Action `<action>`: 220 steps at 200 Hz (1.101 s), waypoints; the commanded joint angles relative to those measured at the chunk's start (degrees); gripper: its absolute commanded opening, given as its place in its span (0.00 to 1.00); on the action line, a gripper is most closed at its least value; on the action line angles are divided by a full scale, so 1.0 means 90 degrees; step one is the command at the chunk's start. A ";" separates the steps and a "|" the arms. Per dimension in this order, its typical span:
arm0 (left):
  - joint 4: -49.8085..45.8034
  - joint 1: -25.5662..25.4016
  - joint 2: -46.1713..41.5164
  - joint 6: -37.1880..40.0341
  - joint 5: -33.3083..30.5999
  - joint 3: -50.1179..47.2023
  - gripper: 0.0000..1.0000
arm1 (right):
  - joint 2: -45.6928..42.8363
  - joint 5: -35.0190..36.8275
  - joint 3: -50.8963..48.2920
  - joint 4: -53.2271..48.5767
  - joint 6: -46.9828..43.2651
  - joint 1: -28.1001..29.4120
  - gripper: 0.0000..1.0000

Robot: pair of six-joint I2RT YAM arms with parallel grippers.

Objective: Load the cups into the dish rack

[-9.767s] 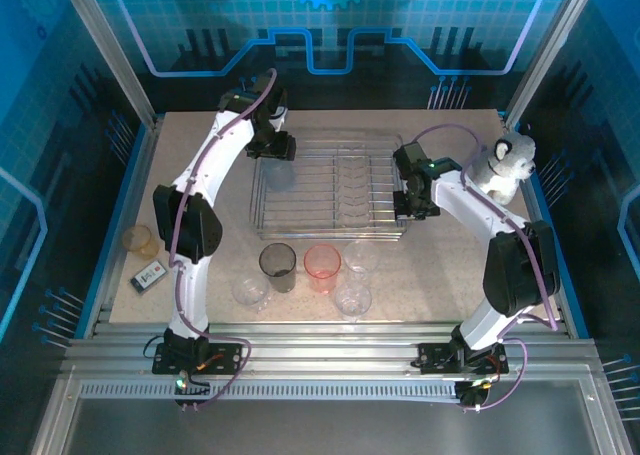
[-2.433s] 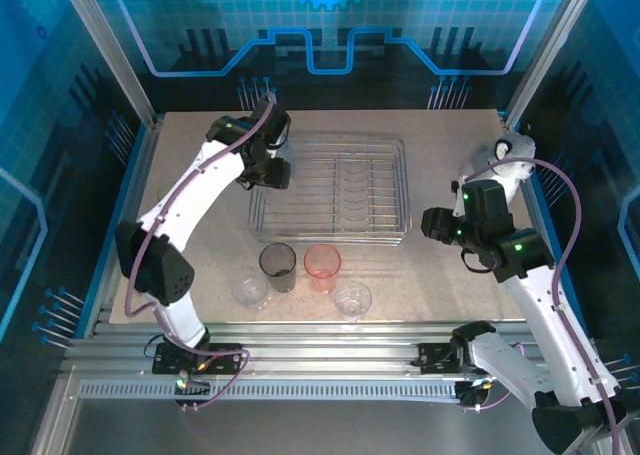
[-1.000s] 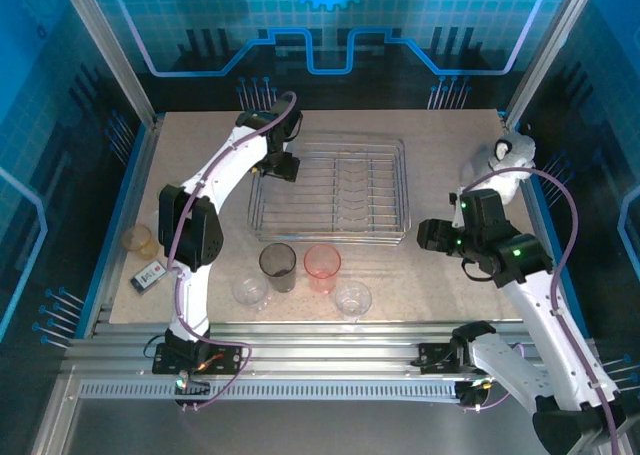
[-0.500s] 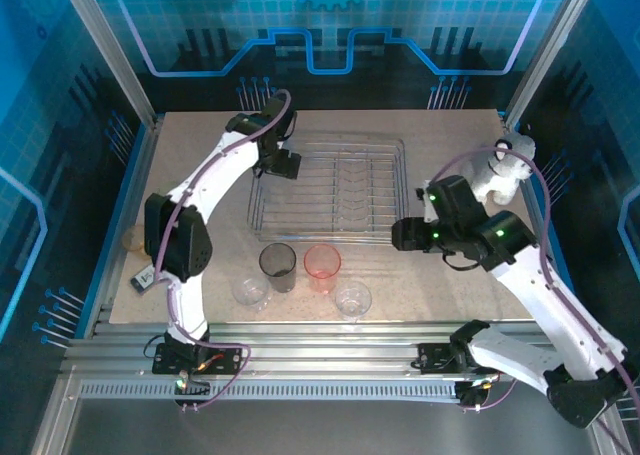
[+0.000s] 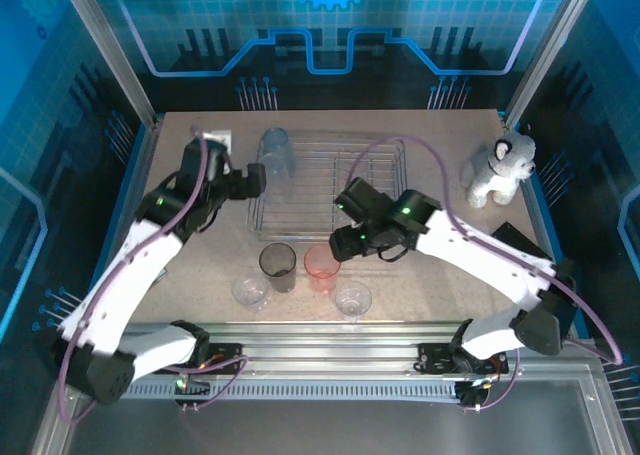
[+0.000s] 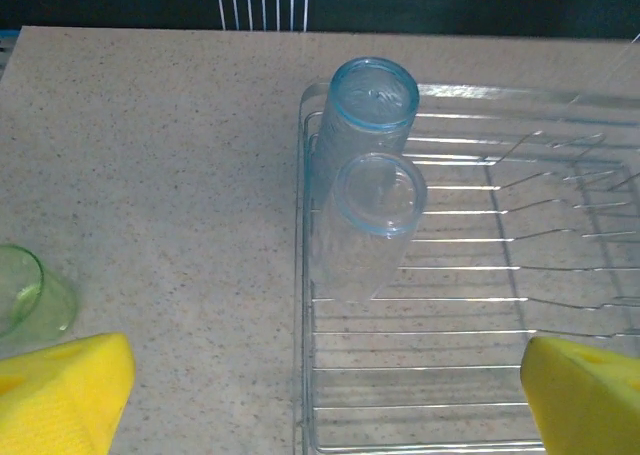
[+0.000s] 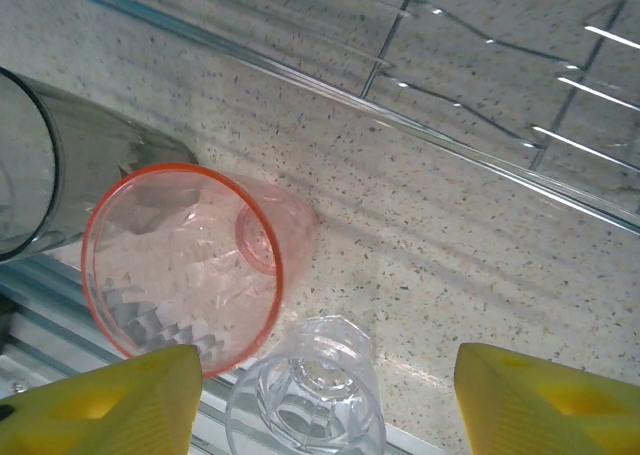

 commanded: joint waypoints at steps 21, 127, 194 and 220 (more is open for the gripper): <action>0.0545 0.0045 -0.1506 -0.1135 0.0137 -0.1503 0.99 | 0.0888 0.0231 0.0538 -0.0010 0.0009 0.0329 0.68; 0.0245 0.0084 -0.1730 -0.1462 0.0263 -0.2097 0.99 | 0.1767 0.0344 0.1029 -0.0515 -0.0184 0.0379 0.37; 0.0402 0.0094 -0.1733 -0.1504 0.0518 -0.2232 0.99 | 0.1992 0.0310 0.1100 -0.0718 -0.0268 0.0386 0.23; 0.0446 0.0094 -0.1801 -0.1466 0.0602 -0.2195 0.99 | 0.2003 0.0430 0.1245 -0.0944 -0.0312 0.0383 0.09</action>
